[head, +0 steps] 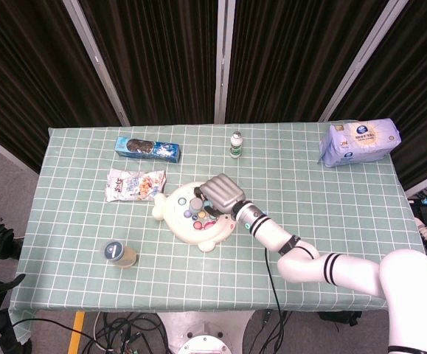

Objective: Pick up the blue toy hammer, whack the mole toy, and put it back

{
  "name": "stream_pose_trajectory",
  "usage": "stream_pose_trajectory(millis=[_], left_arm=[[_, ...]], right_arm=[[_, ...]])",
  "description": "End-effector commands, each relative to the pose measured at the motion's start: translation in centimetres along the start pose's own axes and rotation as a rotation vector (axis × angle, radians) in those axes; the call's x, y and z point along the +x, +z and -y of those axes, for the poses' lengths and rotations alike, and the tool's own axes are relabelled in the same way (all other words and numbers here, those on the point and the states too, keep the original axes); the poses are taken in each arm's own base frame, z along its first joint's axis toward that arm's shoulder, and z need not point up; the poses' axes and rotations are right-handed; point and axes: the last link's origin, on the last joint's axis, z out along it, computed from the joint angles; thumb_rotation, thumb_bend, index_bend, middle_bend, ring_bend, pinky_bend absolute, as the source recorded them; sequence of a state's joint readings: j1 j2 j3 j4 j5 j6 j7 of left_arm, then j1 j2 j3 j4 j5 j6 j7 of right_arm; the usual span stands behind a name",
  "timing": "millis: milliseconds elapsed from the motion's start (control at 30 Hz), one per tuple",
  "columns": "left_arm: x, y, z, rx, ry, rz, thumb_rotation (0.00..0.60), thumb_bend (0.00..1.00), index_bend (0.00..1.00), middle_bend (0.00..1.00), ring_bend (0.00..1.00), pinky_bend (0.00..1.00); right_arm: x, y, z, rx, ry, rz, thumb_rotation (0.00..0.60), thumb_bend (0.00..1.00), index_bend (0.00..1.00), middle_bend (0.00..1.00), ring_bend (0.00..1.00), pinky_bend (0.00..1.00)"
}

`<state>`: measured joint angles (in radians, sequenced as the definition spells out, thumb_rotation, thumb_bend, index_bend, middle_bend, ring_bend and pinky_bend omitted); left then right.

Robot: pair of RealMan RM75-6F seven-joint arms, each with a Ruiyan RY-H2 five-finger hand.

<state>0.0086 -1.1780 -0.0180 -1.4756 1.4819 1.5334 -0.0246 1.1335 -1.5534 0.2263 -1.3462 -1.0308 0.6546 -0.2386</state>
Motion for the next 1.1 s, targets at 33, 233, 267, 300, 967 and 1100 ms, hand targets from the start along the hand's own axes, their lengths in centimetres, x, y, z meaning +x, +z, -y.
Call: stream_pose_trajectory(millis=[33, 233, 267, 300, 967, 1100], left_arm=[[0.0, 0.1, -0.1, -0.005, 0.0, -0.001, 0.6, 0.0, 0.15, 0.09, 0.0, 0.0], [0.0, 0.1, -0.3, -0.009, 0.003, -0.002, 0.6, 0.0, 0.15, 0.09, 0.0, 0.0], [0.0, 0.1, -0.3, -0.008, 0.003, -0.002, 0.6, 0.0, 0.15, 0.09, 0.0, 0.0], [0.1, 0.0, -0.2, -0.006, 0.002, -0.003, 0.6, 0.0, 0.15, 0.09, 0.0, 0.0], [0.1, -0.3, -0.4, -0.006, 0.003, -0.005, 0.6, 0.0, 0.15, 0.09, 0.0, 0.0], [0.2, -0.2, -0.6, -0.011, 0.005, -0.003, 0.6, 0.0, 0.15, 0.09, 0.0, 0.0]], right_arm=[[0.5, -0.9, -1.3, -0.033, 0.0, -0.01, 0.6, 0.56, 0.72, 0.66, 0.57, 0.73], [-0.2, -1.2, -2.6, -0.07, -0.01, 0.021, 0.6, 0.56, 0.72, 0.66, 0.57, 0.73], [-0.5, -1.1, -2.6, -0.073, -0.017, 0.029, 0.6, 0.56, 0.72, 0.66, 0.57, 0.73], [-0.6, -1.0, -2.7, -0.074, -0.023, 0.035, 0.6, 0.56, 0.72, 0.66, 0.57, 0.73], [-0.5, -5.0, -6.8, -0.17, 0.07, -0.009, 0.6, 0.56, 0.72, 0.66, 0.57, 0.73], [-2.4, -6.9, -8.7, -0.213, 0.119, 0.009, 0.6, 0.56, 0.72, 0.66, 0.57, 0.73]])
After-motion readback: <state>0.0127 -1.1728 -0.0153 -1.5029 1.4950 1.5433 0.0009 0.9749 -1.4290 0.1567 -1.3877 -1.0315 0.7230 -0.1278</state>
